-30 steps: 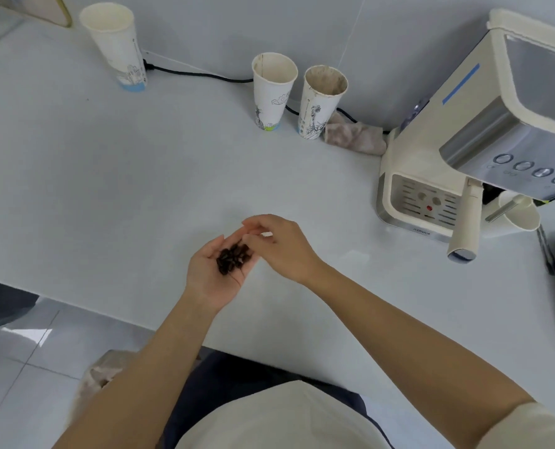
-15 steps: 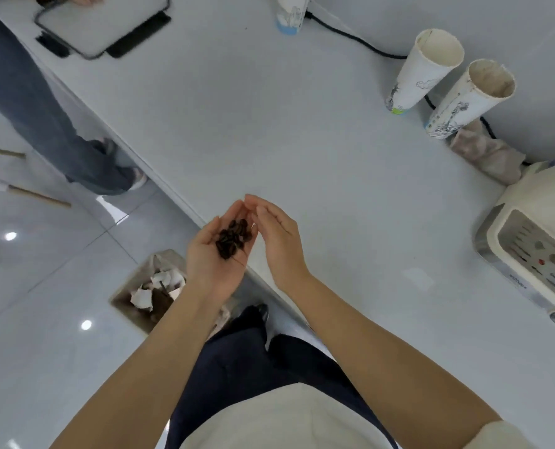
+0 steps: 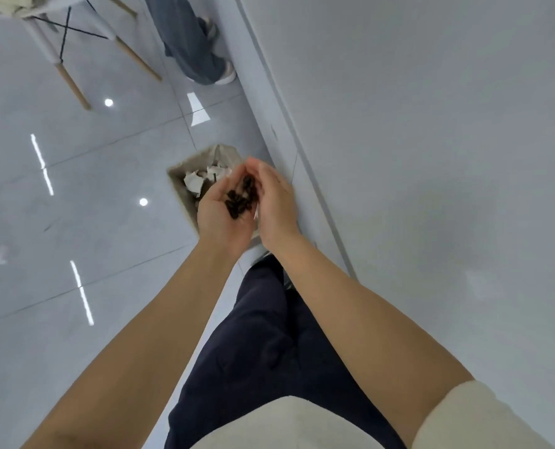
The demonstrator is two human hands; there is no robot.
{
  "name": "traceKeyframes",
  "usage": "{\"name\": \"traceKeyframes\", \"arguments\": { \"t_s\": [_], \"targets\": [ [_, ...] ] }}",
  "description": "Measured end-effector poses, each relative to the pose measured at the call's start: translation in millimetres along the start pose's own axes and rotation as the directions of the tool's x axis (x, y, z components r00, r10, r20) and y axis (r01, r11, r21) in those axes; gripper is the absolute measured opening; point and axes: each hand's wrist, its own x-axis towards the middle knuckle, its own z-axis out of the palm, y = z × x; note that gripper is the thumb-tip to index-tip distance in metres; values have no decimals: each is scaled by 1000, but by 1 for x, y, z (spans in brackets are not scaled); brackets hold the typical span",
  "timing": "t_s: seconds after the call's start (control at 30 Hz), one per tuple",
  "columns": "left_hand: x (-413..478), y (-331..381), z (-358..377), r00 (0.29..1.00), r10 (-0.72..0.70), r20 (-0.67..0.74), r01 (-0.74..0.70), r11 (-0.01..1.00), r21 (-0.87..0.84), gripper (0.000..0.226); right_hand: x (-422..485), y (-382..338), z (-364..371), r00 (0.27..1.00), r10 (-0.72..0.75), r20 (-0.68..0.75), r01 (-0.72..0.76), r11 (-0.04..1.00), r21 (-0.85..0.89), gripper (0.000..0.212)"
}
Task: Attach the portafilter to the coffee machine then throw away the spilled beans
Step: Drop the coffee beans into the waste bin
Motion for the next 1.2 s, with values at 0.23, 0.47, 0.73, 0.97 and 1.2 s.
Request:
{"name": "traceKeyframes", "arguments": {
  "t_s": [0.23,0.47,0.73,0.97,1.2],
  "targets": [
    [21,-22,-53,990,-4,-139,-1,999,-37,27,19,67,2,977,208,-54,-207,978,27,20],
    [66,-29,-95,974,-5,-225,-3,999,-35,28,58,122,5,949,306,-72,-308,951,-13,28],
    [125,-42,-137,947,-68,-313,25,990,-140,34,109,185,4,950,298,-87,-311,920,-240,38],
    [177,-54,-161,927,-147,-345,105,985,-138,35,150,218,-3,925,337,-175,-378,864,-333,40],
    [214,-57,-172,893,-255,-372,278,960,10,41,177,227,-8,851,458,-256,-522,790,-322,33]
  ]
}}
